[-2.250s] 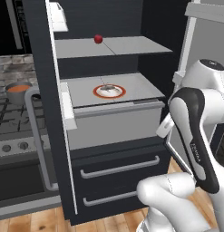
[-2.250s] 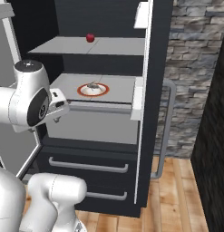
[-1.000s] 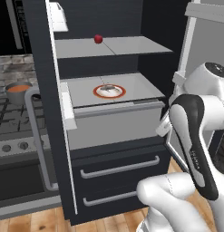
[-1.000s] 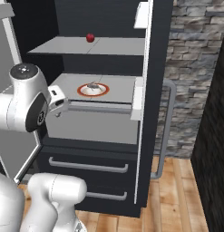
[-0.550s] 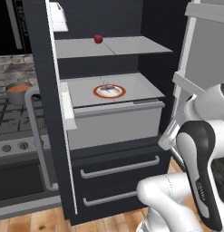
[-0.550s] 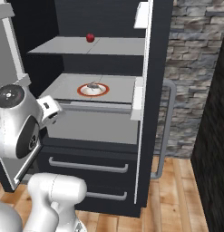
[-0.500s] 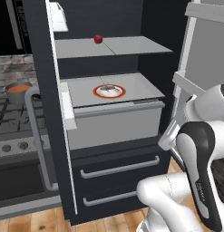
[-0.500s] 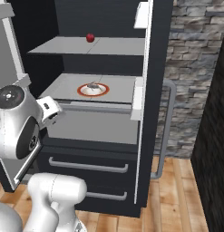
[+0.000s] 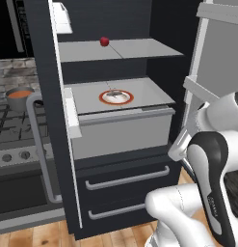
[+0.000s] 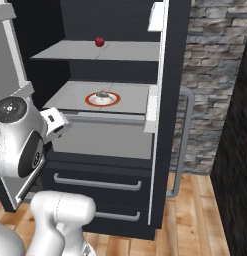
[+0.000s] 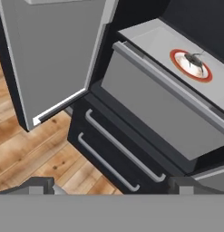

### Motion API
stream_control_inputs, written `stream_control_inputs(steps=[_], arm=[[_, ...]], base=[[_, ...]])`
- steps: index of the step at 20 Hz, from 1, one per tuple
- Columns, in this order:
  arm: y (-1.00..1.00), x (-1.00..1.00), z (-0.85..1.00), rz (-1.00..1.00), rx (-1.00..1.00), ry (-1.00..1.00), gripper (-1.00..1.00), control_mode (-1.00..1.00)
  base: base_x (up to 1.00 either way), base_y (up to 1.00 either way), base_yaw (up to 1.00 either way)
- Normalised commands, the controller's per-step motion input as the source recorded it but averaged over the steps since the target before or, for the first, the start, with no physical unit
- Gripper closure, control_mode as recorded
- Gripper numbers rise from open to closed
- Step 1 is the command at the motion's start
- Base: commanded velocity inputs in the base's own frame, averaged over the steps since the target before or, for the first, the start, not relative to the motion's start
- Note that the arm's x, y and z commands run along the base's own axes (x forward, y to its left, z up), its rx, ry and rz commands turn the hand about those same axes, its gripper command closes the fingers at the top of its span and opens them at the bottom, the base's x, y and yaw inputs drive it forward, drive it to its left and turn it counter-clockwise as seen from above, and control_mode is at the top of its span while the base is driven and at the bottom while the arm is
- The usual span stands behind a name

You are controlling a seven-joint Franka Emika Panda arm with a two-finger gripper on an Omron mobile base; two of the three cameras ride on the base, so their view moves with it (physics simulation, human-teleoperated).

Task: Retrieve the fish from the fridge and place it on the saucepan with marinade on the stove.

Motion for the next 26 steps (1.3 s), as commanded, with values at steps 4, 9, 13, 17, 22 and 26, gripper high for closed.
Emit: stream_control_inputs(steps=[4, 9, 13, 17, 22, 26], arm=[[0.00, 0.00, 0.00, 0.00, 0.00, 0.00, -1.00, 1.00], [0.00, 0.00, 0.00, 0.00, 0.00, 0.00, -1.00, 1.00], [0.00, 0.00, 0.00, 0.00, 0.00, 0.00, -1.00, 1.00], [0.00, 0.00, 0.00, 0.00, 0.00, 0.00, -1.00, 1.00], [0.00, 0.00, 0.00, 0.00, 0.00, 0.00, -1.00, 1.00], [0.00, 0.00, 0.00, 0.00, 0.00, 0.00, -1.00, 1.00]], base=[[0.03, -0.09, 0.00], [0.22, 0.00, -0.01], [0.54, 0.01, -0.05], [0.71, 0.00, -0.06], [0.53, 0.00, -0.03], [0.57, 0.04, -0.06]])
